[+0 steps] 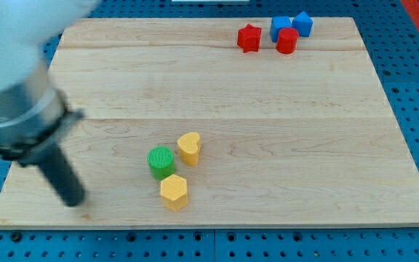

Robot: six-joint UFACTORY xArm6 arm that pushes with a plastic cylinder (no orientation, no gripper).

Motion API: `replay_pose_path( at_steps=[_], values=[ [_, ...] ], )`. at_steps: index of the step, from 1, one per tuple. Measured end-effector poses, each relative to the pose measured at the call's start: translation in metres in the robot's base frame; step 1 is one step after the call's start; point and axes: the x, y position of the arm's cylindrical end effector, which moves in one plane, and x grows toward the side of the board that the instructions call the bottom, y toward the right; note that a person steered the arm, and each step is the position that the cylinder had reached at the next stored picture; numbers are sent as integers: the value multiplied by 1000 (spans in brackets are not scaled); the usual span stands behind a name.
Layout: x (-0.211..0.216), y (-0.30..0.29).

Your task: Push the green star into the yellow heart

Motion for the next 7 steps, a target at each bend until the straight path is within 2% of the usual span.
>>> replay_pose_path(
  at_steps=[1,2,4,5,6,7],
  values=[
    [-40,-70],
    [-102,-86],
    [-116,-85],
    [-149,-73],
    [-167,-20],
    [-170,-86]
  ],
)
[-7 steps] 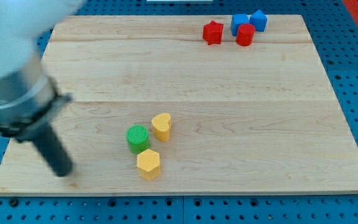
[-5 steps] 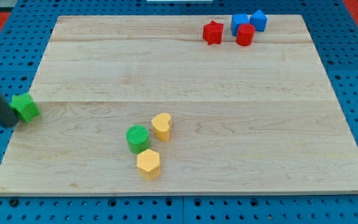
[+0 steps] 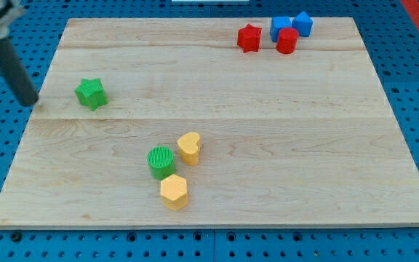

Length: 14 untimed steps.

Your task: Push the green star into the yellow heart

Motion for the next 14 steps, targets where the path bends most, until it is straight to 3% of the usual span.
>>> replay_pose_path(
  at_steps=[1,2,3,4,5,6,7,8,9,10,11,13,14],
  values=[
    [-25,48],
    [-5,100],
    [48,162],
    [22,179],
    [-6,128],
    [-52,132],
    [-24,187],
    [50,215],
    [70,247],
    [22,216],
    [1,285],
    [94,304],
    [71,327]
  ],
)
